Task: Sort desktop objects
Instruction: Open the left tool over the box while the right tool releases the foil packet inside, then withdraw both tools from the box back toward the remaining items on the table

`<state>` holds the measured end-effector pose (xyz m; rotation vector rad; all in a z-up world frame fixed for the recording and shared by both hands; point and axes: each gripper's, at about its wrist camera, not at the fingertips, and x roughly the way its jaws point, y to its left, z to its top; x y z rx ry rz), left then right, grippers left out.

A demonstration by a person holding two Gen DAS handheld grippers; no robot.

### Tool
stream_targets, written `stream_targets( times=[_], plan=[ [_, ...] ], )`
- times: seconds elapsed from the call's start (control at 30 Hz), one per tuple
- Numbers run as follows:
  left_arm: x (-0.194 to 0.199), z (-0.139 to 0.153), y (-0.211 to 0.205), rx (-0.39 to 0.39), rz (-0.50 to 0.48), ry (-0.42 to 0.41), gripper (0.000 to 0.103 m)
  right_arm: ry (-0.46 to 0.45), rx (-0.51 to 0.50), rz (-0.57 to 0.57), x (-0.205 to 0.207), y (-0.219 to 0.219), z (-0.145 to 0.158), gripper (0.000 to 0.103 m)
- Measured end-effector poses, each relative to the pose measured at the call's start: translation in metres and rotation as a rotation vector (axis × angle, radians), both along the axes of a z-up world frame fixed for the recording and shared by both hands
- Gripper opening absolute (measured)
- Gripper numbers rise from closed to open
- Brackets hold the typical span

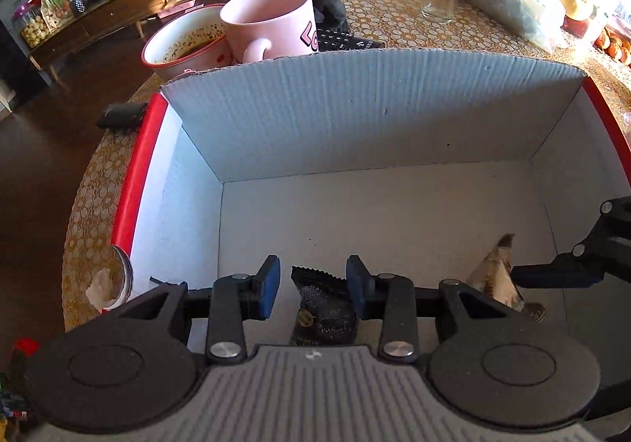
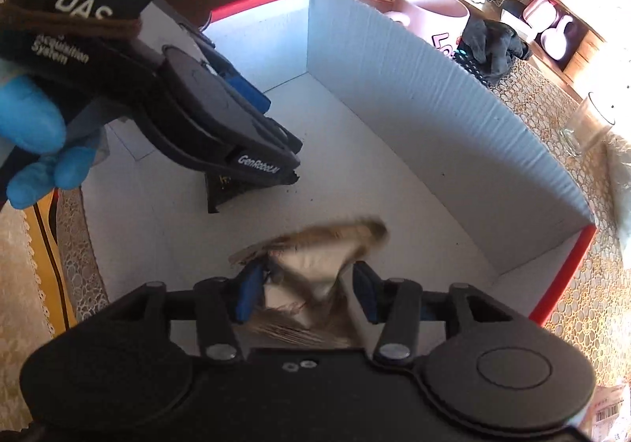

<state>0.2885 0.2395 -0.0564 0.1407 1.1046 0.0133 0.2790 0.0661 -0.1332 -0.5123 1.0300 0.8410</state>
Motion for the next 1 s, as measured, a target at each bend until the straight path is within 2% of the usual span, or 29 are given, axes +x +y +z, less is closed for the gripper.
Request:
stream_targets(
  times=[0.2,0.27,0.47,0.67,1.0],
  plan=[
    [-0.006,0.007,0.002,-0.003,0.021,-0.035,0.036,-0.023,0.059,-0.014,-0.004,-0.011,0.01,0.06],
    [-0.008,0.011,0.002,0.0,0.036,-0.046,0.036,-0.026,0.09,-0.014,-0.01,-0.018,0.019,0.065],
    [-0.02,0.02,-0.003,0.013,0.049,-0.061,0.038,-0.055,0.131,-0.007,-0.025,-0.034,0.036,0.065],
    [-0.038,0.039,-0.011,0.007,0.045,-0.106,0.05,-0.076,0.193,-0.035,-0.036,-0.06,0.054,0.065],
    [-0.064,0.062,-0.036,0.005,0.006,-0.134,0.051,-0.106,0.228,-0.073,-0.055,-0.1,0.073,0.065]
  ],
)
